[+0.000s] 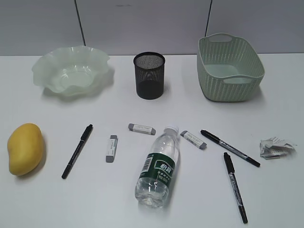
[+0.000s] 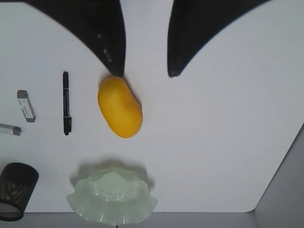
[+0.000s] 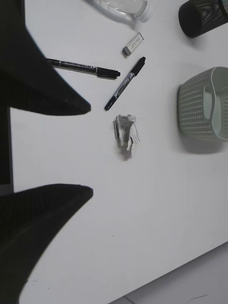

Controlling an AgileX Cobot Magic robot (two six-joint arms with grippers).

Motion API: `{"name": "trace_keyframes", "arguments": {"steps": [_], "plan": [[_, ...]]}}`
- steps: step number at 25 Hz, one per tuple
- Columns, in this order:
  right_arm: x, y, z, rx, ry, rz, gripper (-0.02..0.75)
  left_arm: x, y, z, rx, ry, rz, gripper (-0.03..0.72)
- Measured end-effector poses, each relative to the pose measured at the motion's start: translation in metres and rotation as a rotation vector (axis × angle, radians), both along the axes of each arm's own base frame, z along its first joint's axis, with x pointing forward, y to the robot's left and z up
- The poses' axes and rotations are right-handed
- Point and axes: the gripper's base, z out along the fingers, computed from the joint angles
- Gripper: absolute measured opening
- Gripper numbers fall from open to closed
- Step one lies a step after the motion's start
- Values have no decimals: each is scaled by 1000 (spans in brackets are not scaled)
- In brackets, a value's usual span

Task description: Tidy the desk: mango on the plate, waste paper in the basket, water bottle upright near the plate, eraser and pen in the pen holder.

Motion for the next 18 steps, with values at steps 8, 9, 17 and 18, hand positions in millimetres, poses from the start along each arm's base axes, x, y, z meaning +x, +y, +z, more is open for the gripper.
{"name": "trace_keyframes", "arguments": {"steps": [8, 9, 17, 18], "plan": [[0, 0, 0, 0, 0, 0, 384, 0, 0, 0, 0, 0, 0, 238], [0, 0, 0, 0, 0, 0, 384, 0, 0, 0, 0, 0, 0, 238], [0, 0, 0, 0, 0, 0, 384, 0, 0, 0, 0, 0, 0, 238], [0, 0, 0, 0, 0, 0, 384, 0, 0, 0, 0, 0, 0, 238]]}}
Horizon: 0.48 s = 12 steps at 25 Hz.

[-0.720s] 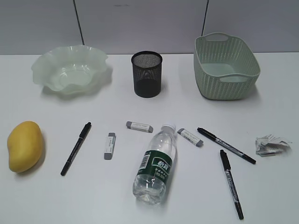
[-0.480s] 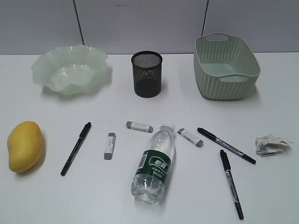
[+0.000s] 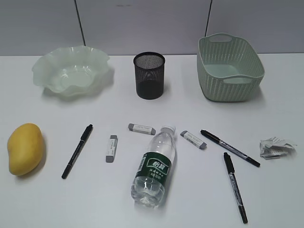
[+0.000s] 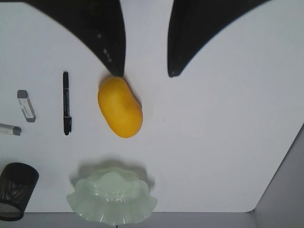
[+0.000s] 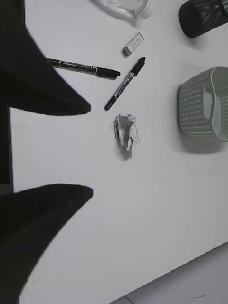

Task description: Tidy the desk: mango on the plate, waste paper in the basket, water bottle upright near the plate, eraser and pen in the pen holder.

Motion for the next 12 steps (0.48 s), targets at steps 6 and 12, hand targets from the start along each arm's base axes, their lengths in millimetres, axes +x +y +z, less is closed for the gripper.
{"name": "trace_keyframes", "arguments": {"steps": [6, 12], "plan": [[0, 0, 0, 0, 0, 0, 384, 0, 0, 0, 0, 0, 0, 238], [0, 0, 0, 0, 0, 0, 384, 0, 0, 0, 1, 0, 1, 238]]}}
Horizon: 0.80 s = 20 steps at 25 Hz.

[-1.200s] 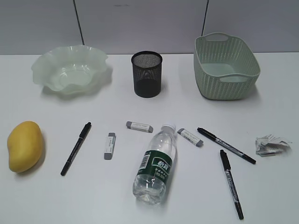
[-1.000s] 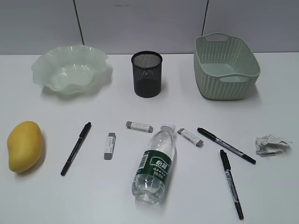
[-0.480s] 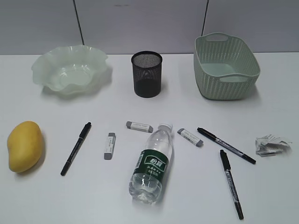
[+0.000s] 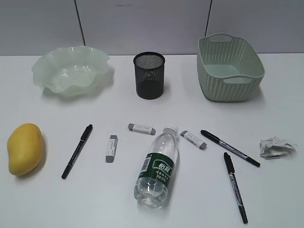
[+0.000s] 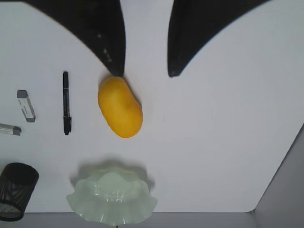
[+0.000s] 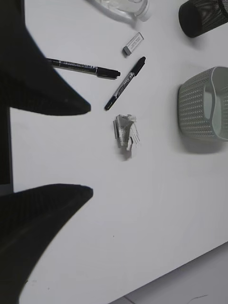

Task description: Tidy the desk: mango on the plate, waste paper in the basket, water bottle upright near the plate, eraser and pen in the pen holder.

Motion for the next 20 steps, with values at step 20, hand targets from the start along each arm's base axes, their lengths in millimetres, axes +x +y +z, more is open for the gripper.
{"name": "trace_keyframes", "arguments": {"steps": [20], "plan": [[0, 0, 0, 0, 0, 0, 384, 0, 0, 0, 0, 0, 0, 260]]}}
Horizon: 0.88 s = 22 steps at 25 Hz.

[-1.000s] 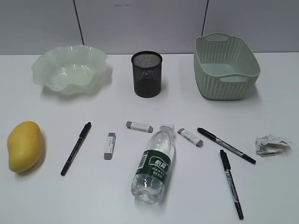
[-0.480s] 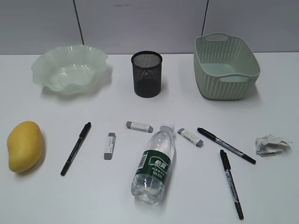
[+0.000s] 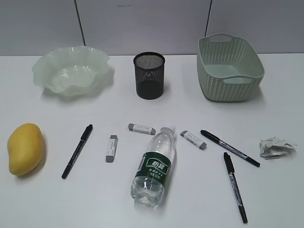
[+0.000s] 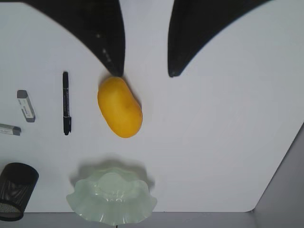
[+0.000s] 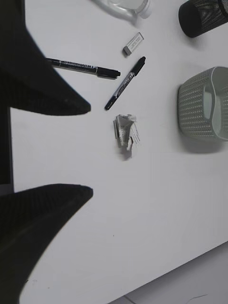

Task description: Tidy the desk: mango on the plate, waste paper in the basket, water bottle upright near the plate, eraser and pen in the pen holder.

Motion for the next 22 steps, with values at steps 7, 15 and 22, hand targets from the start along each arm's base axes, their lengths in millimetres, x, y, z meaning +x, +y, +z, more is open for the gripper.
{"name": "trace_keyframes", "arguments": {"steps": [7, 15, 22], "plan": [[0, 0, 0, 0, 0, 0, 393, 0, 0, 0, 0, 0, 0, 442], [0, 0, 0, -1, 0, 0, 470, 0, 0, 0, 2, 0, 2, 463], [0, 0, 0, -1, 0, 0, 472, 9, 0, 0, 8, 59, 2, 461]]}}
